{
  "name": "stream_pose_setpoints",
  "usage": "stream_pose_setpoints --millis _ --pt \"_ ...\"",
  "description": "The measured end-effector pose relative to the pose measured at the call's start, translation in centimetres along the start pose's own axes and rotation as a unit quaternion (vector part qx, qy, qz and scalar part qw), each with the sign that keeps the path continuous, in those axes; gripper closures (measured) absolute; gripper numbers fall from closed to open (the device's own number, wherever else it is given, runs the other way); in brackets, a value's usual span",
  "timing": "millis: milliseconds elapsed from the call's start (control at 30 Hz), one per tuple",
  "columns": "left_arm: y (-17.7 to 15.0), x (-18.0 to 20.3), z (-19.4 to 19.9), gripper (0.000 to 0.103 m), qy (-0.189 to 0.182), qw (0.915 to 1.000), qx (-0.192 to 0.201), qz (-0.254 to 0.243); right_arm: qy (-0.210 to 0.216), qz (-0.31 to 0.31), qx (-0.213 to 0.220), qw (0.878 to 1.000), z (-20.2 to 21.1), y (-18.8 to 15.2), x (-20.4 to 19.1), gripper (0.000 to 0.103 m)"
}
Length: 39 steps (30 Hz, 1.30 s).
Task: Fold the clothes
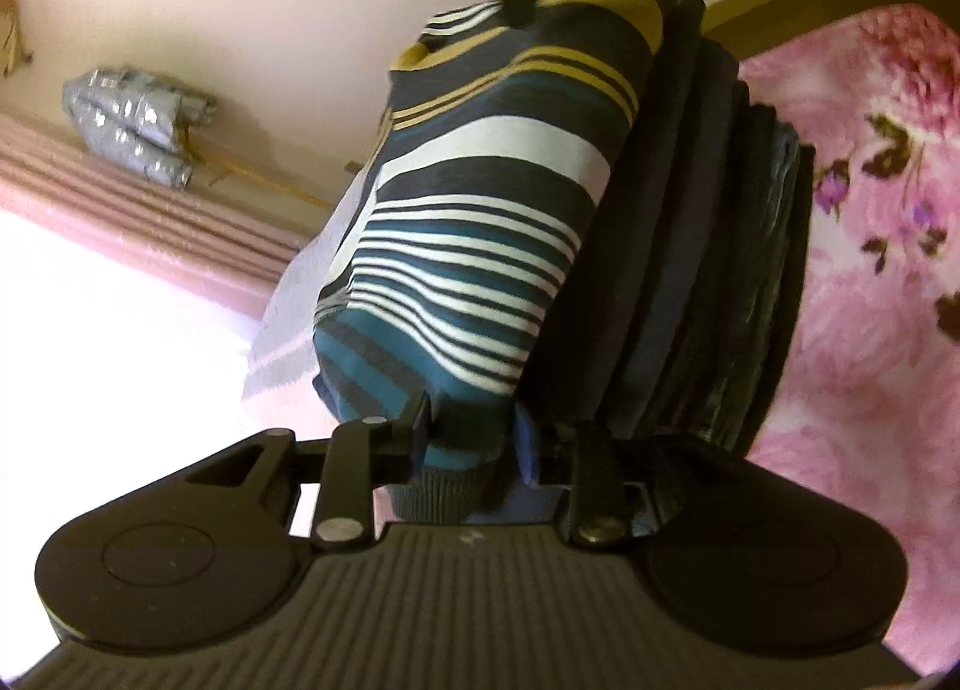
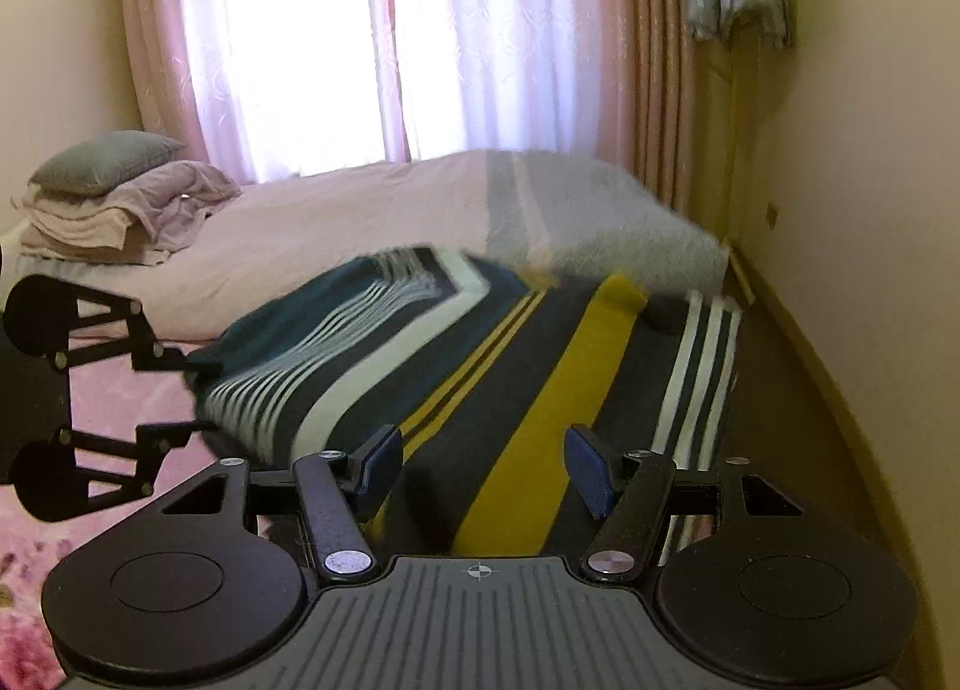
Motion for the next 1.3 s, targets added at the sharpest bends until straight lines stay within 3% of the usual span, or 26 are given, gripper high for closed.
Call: stream_pose_setpoints --millis 67,233,367,400,467,600,733,833,1100,1300 --pt "-0.1 0.2 0.3 0.070 -0.012 0.9997 -0.003 0.020 -0.001 -0.019 -0.012 1.000 -0.7 -0.8 0.1 0.040" --pt "-0.1 0.0 1.6 0.069 -0.027 0.9971 -0.014 0.069 -0.020 -0.050 -0.013 0.998 0.5 -2.3 0.0 0.040" --pt "-0.8 -0.6 3.4 0.067 -0.048 0.9854 -0.028 0.161 -0.036 -0.073 -0.011 0.997 2.0 -3.4 -0.2 0.037" --pt "-1.1 -0.5 3.9 0.066 -0.055 0.9801 -0.033 0.188 -0.040 -0.079 -0.010 0.996 2.4 -3.7 -0.3 0.019" --pt "-1.6 -0.3 4.8 0.052 -0.068 0.9673 -0.042 0.241 -0.048 -0.090 -0.009 0.995 3.1 -4.3 -0.4 0.002" --pt "-2.9 0.2 6.6 0.038 -0.089 0.9363 -0.050 0.336 -0.082 -0.119 -0.020 0.989 4.9 -5.9 -2.1 0.002" --pt "-4.4 0.5 8.7 0.004 -0.118 0.8974 -0.043 0.423 -0.122 -0.151 -0.036 0.980 6.9 -7.6 -4.3 0.002" --pt "-5.8 0.6 10.2 0.002 -0.133 0.8703 -0.049 0.472 -0.152 -0.174 -0.048 0.972 8.5 -8.9 -6.0 0.002" --pt "-9.2 0.1 15.9 0.002 -0.105 0.8688 -0.021 0.483 -0.200 -0.179 -0.058 0.961 11.9 -10.3 -11.9 0.002" --pt "-10.6 0.6 18.5 0.002 -0.108 0.8662 -0.021 0.488 -0.207 -0.175 -0.054 0.961 12.5 -10.0 -14.8 0.002"
Point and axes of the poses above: each gripper's, at about its wrist camera, not at the fingertips, and z roughly against the way its jaws point, x to its right, y to its top, the point moved 10 cm from there along -z, roughly the way its jaws point, and after that the axes turned 9 degrees about -z, right-handed, at the moved point
